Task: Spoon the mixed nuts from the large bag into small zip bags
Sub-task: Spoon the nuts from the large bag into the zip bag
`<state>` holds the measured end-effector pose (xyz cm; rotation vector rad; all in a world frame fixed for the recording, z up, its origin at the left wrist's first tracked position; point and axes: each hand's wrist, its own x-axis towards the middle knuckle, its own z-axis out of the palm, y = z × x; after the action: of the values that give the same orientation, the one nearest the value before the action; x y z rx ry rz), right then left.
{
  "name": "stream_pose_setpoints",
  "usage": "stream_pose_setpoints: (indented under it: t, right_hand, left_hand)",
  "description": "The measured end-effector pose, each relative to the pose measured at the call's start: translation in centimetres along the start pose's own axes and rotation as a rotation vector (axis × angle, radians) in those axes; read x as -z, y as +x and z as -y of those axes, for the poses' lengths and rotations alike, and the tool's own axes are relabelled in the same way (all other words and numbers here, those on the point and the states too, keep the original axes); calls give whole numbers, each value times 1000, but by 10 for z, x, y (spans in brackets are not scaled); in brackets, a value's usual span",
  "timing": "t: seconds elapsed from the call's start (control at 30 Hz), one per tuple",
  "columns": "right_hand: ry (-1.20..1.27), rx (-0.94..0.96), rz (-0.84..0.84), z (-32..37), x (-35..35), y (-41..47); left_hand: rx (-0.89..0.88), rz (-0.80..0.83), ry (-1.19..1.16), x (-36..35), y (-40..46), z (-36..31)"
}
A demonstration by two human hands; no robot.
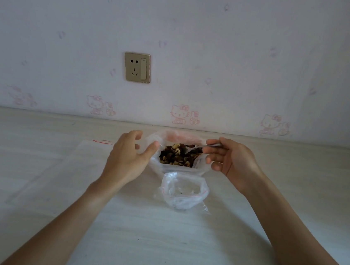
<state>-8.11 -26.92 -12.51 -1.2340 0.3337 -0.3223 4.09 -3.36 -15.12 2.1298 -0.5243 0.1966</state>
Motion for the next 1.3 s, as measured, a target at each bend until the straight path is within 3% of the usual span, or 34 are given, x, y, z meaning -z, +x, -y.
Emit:
stream_pose_setpoints:
  t: [0.13,0.2,0.3,0.47,0.73,0.93,1.1,1.3]
  right_hand:
    - [-2,31,22,8,1,-5]
    - [-7,42,42,11,2,-7]
    - [-31,43,85,17,4,-9]
    - [-155,29,156,21,6,-15]
    - [-475,110,236,20,3,-21]
    - [-659,351,241,21,-5,-29]
    - [-531,538,197,21,-9,-33]
    - [-249,448,183,16,-11,-28]
  left_hand:
    - [-196,-150,54,8,-13,-4]
    - [-250,-81,-12,12,-19,-9]
    - [-224,155,-148,12,-32,-15]
    - [-179,303,-76,6,-47,-18]
    - [-191,345,-37,0,-51,-19]
    - [-279,317,-103,7,-53,-23]
    - [-382,267,-136,13,-59,-26]
    - [-393,217,-121,10,-57,-23]
